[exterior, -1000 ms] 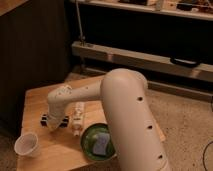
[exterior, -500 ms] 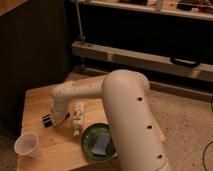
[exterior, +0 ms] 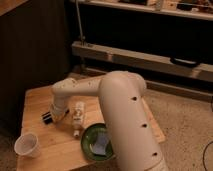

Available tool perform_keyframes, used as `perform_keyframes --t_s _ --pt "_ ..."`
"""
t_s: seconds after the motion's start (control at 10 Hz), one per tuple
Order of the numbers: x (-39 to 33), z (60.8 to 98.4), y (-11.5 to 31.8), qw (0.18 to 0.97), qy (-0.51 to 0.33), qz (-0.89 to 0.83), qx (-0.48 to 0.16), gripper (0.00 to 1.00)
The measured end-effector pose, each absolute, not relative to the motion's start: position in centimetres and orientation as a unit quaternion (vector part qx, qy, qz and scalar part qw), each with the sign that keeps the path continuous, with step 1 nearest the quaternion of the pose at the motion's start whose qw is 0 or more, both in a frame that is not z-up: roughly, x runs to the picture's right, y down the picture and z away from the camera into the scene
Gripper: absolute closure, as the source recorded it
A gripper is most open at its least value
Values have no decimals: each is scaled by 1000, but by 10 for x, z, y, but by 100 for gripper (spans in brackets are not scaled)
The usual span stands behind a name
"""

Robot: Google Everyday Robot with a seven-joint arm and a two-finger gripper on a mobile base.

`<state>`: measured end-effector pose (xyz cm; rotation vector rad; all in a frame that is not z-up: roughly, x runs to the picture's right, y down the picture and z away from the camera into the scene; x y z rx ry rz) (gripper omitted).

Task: Push the eraser across the table

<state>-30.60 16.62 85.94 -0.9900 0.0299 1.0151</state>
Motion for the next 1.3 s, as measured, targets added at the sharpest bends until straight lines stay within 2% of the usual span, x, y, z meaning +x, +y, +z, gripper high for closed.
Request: perform_keyframes --t_s 1.3 --pt "-305 895 118 720 23 521 -457 100"
